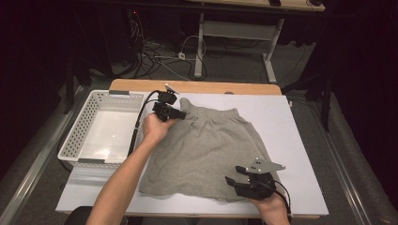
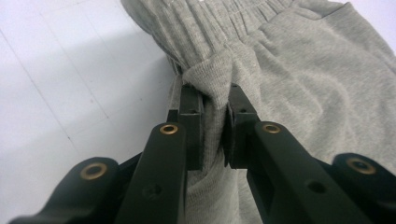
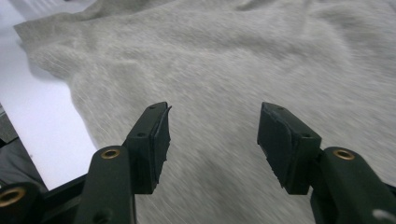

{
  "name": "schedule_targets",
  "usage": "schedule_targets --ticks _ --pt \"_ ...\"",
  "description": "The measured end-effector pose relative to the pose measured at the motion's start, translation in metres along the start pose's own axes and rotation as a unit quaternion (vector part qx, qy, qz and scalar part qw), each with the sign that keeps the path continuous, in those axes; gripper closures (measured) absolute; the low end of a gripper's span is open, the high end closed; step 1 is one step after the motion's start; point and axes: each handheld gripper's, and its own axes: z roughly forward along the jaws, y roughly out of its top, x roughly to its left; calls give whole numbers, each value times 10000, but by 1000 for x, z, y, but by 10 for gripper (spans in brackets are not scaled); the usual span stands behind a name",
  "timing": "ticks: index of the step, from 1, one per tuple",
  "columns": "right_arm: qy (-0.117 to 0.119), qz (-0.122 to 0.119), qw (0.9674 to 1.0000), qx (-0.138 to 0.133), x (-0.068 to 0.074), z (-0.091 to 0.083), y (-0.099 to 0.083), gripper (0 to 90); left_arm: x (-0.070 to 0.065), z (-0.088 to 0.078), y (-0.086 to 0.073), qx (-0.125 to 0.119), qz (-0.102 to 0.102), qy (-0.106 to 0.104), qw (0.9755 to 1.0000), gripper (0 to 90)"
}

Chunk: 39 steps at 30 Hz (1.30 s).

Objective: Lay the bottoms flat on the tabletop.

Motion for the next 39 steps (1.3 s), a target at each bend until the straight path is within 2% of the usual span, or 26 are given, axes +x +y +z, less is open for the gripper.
schedule_targets --ticks 7,13,18,23,27,31,39 --pt "338 -95 9987 359 21 30 14 427 1 1 0 13 6 -30 10000 783" --pt "554 -186 9972 464 38 48 29 467 2 2 -1 18 -17 -70 10000 784" --pt "687 -409 9956 485 55 61 36 501 4 1 -1 13 -54 -58 10000 784" --pt "915 -486 9928 595 70 75 43 509 5 2 -1 10 -57 -63 10000 784" --pt "1010 -600 9905 716 80 87 46 505 6 2 -1 8 -62 -71 10000 784" --pt "1083 -673 9892 726 89 95 50 486 7 3 -1 6 -83 -67 9999 783" --pt "1168 -1023 9848 779 109 110 58 457 7 3 -1 4 -66 -80 9999 781"
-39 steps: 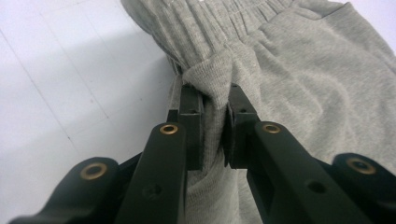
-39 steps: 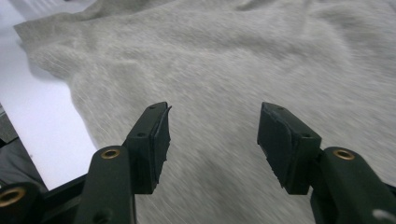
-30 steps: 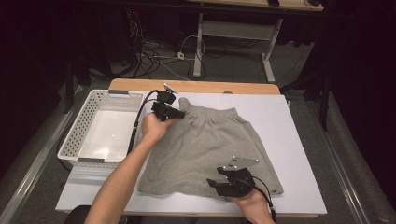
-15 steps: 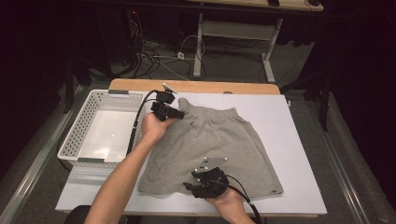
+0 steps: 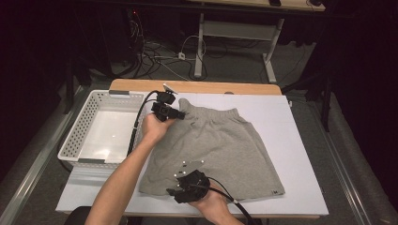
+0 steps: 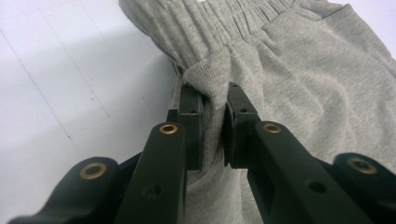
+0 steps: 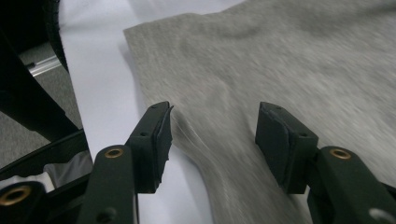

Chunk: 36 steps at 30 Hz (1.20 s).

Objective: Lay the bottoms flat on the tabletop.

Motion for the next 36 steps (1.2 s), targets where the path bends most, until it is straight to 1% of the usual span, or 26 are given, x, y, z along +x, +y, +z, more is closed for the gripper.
schedule_targets --ticks 4,7,10,12,14,16,18,21,24,25,26,28,31,35,36 --pt "41 -78 9999 105 7 9 5 436 0 0 0 -8 1 -11 10000 781" --pt "45 -213 9996 163 11 16 8 411 0 0 0 -8 3 -15 10000 781" --pt "56 -294 9994 195 15 23 11 373 1 1 0 -7 -3 -18 10000 781" --pt "-17 -379 9989 291 18 28 12 359 1 1 0 -6 -5 -19 10000 781" --pt "-145 -498 9983 279 20 31 12 362 1 1 0 -6 3 -16 10000 781" --pt "-188 -533 9980 277 21 33 13 370 1 1 0 -5 -2 -9 10000 781" --pt "-247 -496 9981 272 20 33 13 417 1 1 0 -2 2 -2 10000 781" --pt "-283 -460 9983 200 18 32 12 528 1 1 0 14 31 15 10000 781" --pt "-291 -448 9984 172 14 30 11 674 1 1 0 16 23 26 10000 781" --pt "-304 -406 9985 191 13 30 11 713 1 2 0 22 26 28 10000 781" --pt "-306 -423 9985 187 11 30 11 754 1 2 0 26 25 28 10000 781" --pt "-265 -361 9988 207 6 29 11 839 0 2 0 26 26 29 10000 781" --pt "-186 -246 9993 212 3 28 11 856 1 1 1 8 22 28 10000 782" --pt "50 -40 9999 133 -3 24 9 862 3 -2 1 -53 38 43 10000 785" --pt "118 42 9999 75 -5 22 8 863 3 -3 1 -81 30 51 9999 786"
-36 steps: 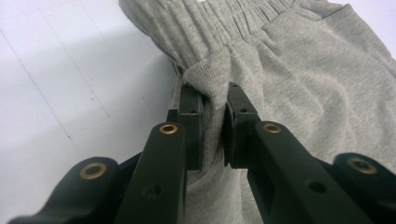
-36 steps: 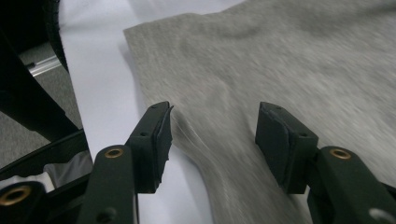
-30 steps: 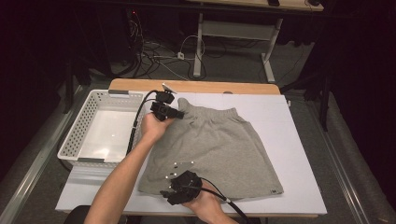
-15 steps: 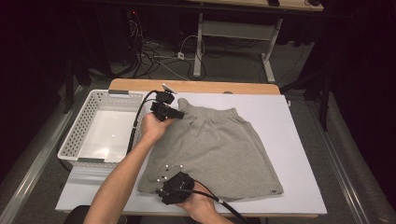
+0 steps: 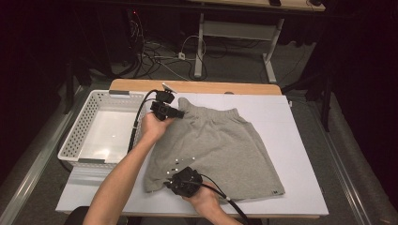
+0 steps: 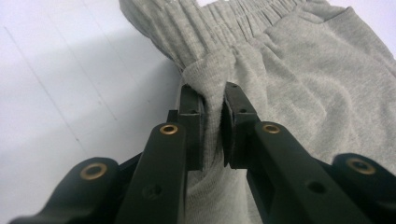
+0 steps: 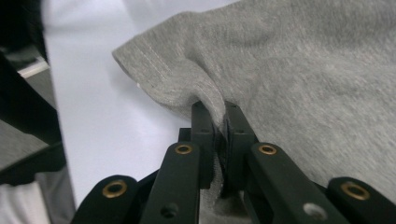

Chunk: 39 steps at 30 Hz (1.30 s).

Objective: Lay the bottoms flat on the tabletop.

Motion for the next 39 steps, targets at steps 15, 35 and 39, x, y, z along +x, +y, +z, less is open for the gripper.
schedule_targets --ticks 15,35,39 --pt "315 84 9977 -595 4 -42 15 864 -4 -25 15 -185 116 15 9998 789" --pt "789 36 9923 -956 15 -53 48 863 12 -61 28 -201 103 155 9996 790" --pt "841 -18 9916 -983 19 -50 57 863 16 -69 28 -236 61 146 9996 790"
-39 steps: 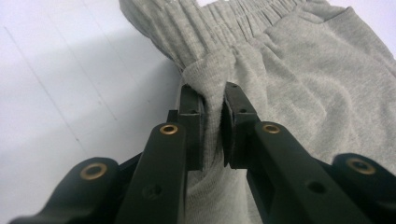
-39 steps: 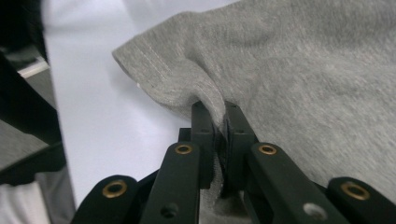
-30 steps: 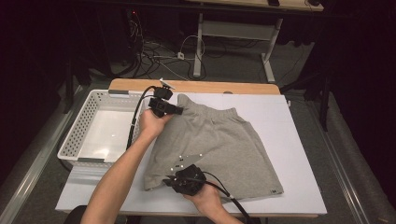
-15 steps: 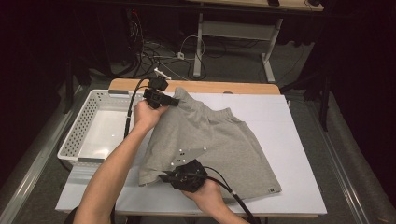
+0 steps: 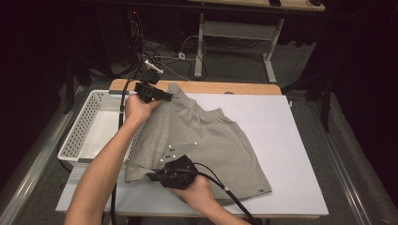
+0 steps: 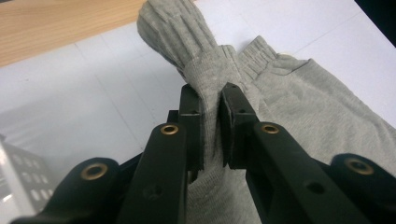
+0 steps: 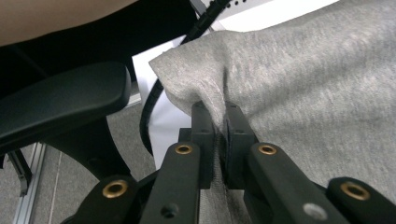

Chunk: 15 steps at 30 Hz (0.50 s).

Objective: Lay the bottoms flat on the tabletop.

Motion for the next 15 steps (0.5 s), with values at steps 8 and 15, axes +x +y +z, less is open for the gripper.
schedule_targets --ticks 8,15 --pt "38 -38 9999 -89 4 4 4 863 3 -8 -4 -25 2 -5 10000 789" --pt "-106 144 9998 6 -5 -4 -14 863 -7 0 -3 27 55 -10 10000 788"
